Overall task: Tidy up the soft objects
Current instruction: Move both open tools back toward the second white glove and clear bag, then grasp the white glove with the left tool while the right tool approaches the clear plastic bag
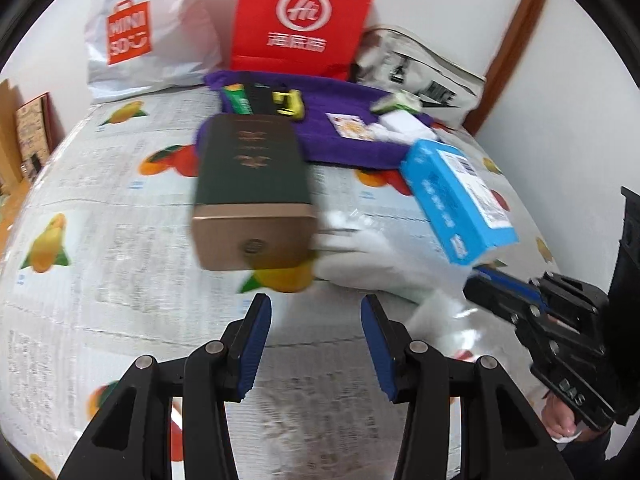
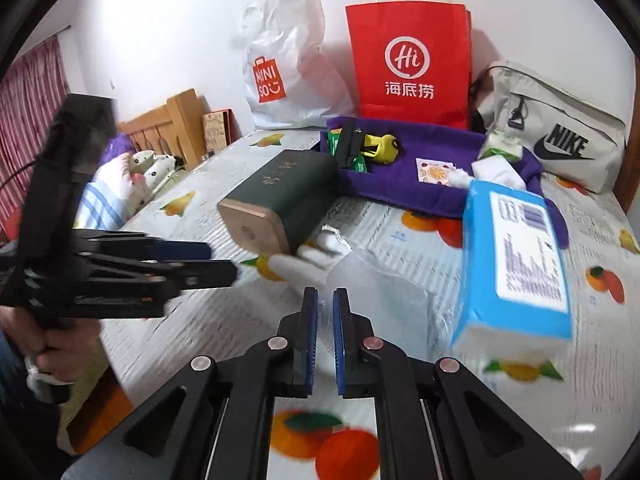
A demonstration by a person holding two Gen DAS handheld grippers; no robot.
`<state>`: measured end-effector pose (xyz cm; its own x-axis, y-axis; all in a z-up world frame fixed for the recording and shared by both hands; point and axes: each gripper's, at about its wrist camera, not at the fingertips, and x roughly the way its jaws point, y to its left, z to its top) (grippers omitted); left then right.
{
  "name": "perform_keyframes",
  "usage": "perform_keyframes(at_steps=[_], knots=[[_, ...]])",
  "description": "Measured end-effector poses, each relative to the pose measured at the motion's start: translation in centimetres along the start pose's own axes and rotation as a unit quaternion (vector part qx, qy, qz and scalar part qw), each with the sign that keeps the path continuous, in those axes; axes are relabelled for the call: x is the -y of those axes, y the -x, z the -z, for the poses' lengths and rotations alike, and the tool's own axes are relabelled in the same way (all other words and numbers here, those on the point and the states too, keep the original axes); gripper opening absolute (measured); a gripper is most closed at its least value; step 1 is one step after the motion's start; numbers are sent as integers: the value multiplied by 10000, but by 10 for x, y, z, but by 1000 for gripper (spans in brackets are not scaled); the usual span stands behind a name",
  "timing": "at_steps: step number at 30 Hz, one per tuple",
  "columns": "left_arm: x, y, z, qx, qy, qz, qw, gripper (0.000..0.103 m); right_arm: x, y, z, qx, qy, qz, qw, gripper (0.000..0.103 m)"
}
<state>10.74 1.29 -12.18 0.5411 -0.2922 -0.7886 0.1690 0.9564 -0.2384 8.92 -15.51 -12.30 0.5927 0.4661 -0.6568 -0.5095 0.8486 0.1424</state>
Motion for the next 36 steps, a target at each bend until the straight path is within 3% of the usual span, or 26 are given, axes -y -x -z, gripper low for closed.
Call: perform_keyframes(at_steps=[4,8,15,20,22,24,25,29,31,32,36], knots=[[23,-11,2,-13,-231,138,9996,45,6,17,20,-112,-68,11,9999,7],[40,-20,-1,-15,-358,295,9989,54,15,29,48,-359,-173,116,9991,7],[60,-38,-11,-22,-519,257,9983,62,55,44,88,-697,-564,471,9949,7],[72,-59,-17,-142,-598,120,9980,65,75,47,98,-773,-675,538,9933,9],[76,-66,-17,-178,-654,33,9977,68,77,49,97,-693,-628,512,9943,17],[80,-76,-17,-274,-700,-85,9971,70,79,49,94,-561,-598,546,9951,49],[82,-81,-16,-321,-720,-157,9968,70,80,49,93,-486,-603,569,9954,56],[88,-91,-15,-285,-870,-412,9950,71,84,41,84,-227,-659,444,9966,65],[89,-92,-16,-219,-921,-561,9939,61,86,33,80,-184,-660,483,9965,68],[90,-93,-16,-178,-1016,-592,9929,49,88,29,77,-181,-647,505,9965,68],[87,-89,-16,-230,-1055,-436,9932,27,90,15,72,-198,-636,515,9964,73]])
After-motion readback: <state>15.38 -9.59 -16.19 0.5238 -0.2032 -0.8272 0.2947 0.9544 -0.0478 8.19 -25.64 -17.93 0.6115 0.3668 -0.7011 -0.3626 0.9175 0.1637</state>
